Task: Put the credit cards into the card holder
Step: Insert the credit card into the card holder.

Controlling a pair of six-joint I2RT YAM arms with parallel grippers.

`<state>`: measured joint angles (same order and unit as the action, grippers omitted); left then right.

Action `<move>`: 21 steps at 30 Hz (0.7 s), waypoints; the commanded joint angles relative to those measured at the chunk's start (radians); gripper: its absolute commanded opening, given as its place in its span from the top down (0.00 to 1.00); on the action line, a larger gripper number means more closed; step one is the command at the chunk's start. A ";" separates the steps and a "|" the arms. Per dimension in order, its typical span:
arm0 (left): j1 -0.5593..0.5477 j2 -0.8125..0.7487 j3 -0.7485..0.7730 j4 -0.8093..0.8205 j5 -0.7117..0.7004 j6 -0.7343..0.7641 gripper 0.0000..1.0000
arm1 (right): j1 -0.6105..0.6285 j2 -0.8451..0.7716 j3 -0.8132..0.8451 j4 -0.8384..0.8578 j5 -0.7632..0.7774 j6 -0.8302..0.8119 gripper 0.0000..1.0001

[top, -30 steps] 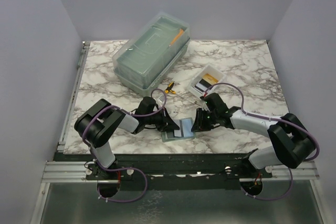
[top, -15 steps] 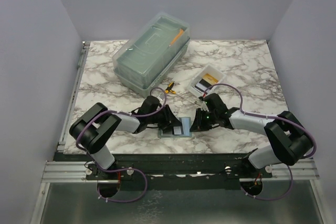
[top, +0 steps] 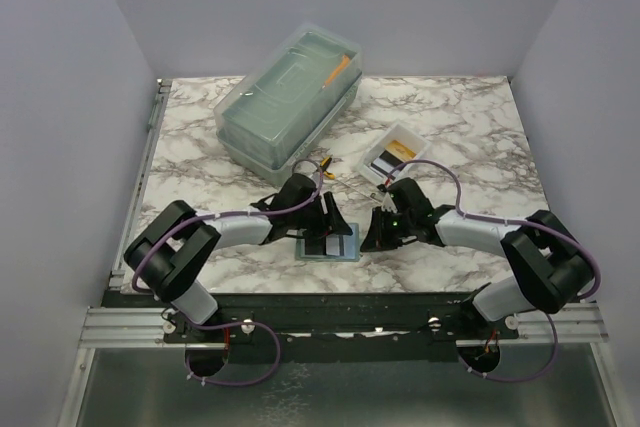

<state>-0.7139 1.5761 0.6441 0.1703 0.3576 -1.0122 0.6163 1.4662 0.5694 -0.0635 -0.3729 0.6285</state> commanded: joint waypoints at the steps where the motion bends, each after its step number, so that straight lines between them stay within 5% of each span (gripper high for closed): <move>1: -0.084 0.095 0.089 -0.137 -0.118 0.049 0.33 | 0.009 0.039 -0.010 -0.021 0.006 -0.019 0.88; 11: -0.072 -0.018 0.069 -0.253 -0.117 0.121 0.14 | 0.009 0.038 -0.002 0.003 -0.023 -0.002 0.89; 21: -0.071 -0.068 0.110 -0.402 -0.202 0.165 0.12 | 0.010 0.042 0.001 0.003 -0.029 0.000 0.88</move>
<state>-0.7864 1.5261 0.7429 -0.0940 0.2512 -0.8879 0.6186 1.4811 0.5697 -0.0422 -0.4065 0.6357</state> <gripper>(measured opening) 0.877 0.122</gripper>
